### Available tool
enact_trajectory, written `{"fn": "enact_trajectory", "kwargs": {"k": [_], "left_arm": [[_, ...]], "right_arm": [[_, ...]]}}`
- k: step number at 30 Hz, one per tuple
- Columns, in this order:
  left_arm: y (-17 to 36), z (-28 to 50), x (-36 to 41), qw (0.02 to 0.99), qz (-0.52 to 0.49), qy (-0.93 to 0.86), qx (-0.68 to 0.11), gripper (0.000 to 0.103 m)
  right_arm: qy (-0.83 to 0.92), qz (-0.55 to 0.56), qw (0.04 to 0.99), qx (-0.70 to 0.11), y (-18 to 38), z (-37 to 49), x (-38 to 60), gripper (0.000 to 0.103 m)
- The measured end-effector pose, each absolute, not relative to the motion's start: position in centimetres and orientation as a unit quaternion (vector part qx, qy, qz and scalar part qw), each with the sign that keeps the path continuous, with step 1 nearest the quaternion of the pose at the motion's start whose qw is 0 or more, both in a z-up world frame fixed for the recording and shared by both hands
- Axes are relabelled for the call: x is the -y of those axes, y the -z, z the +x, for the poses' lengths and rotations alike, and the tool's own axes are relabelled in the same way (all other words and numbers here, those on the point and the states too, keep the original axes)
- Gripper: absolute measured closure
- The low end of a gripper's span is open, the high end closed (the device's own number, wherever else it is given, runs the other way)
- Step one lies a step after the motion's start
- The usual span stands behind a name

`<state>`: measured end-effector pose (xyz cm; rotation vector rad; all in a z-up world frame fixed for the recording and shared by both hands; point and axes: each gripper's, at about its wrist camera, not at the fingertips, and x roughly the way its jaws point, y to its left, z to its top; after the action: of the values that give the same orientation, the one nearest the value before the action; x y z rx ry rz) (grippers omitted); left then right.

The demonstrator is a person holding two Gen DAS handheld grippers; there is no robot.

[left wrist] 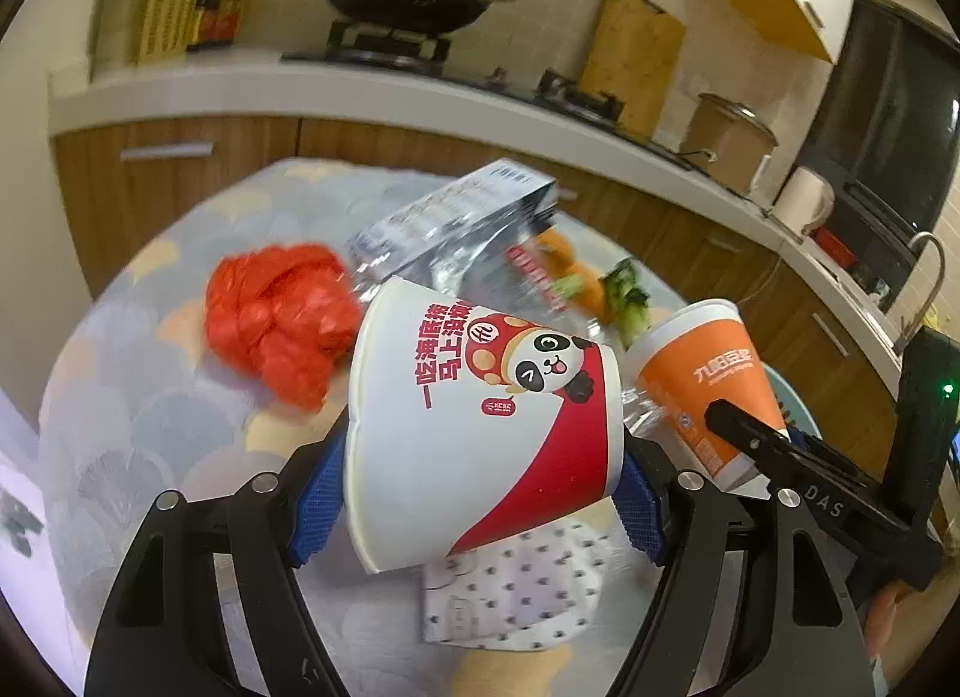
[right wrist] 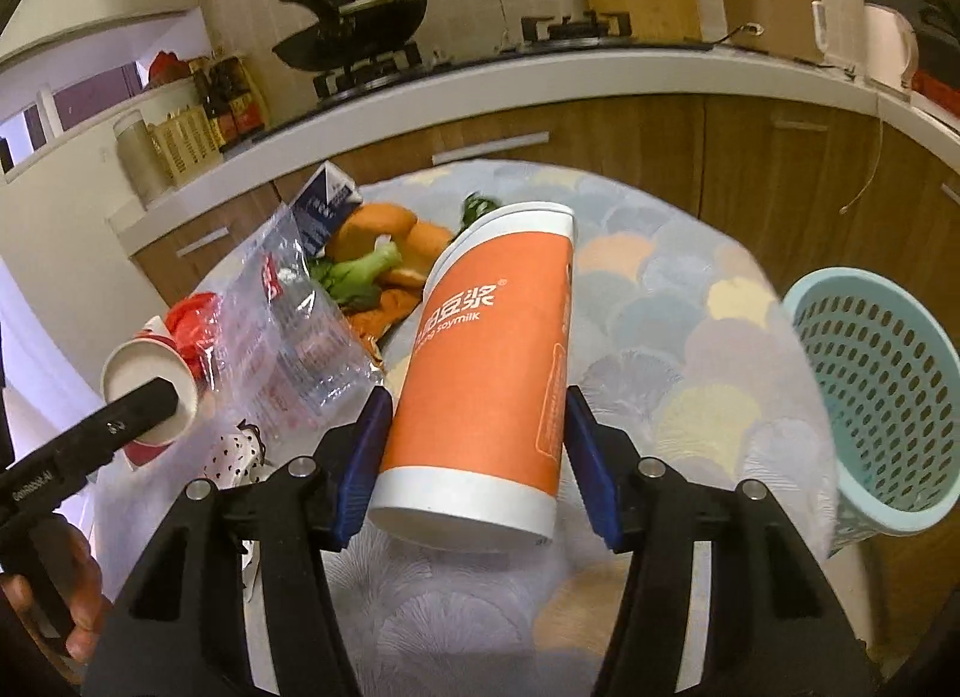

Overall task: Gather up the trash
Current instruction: 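Carry both cups over the blue basket and open both tools to drop them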

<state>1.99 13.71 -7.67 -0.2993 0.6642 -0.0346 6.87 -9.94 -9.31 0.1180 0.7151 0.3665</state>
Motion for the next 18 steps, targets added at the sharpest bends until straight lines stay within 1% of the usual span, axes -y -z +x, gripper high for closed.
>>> {"fn": "enact_trajectory", "kwargs": {"k": [4,10,14,18], "left_arm": [[6.1,1.7,-11.8,0.941,-0.135,0.036,-0.309,0.030],[5.0,2.6,-8.9,0.944,-0.119,0.058,-0.304,0.030],[4.6,2.7,-7.5,0.945,-0.113,0.070,-0.300,0.030],[4.2,2.9,-6.5,0.945,-0.108,0.078,-0.298,0.030]], "right_arm": [[-0.169,0.066,0.925,-0.333,8.1,6.6,11.6,0.054],[-0.161,0.088,0.928,-0.325,7.3,6.4,14.7,0.054],[-0.188,0.116,0.930,-0.294,5.1,5.6,16.6,0.055],[-0.195,0.116,0.938,-0.262,2.8,4.6,17.5,0.055]]}}
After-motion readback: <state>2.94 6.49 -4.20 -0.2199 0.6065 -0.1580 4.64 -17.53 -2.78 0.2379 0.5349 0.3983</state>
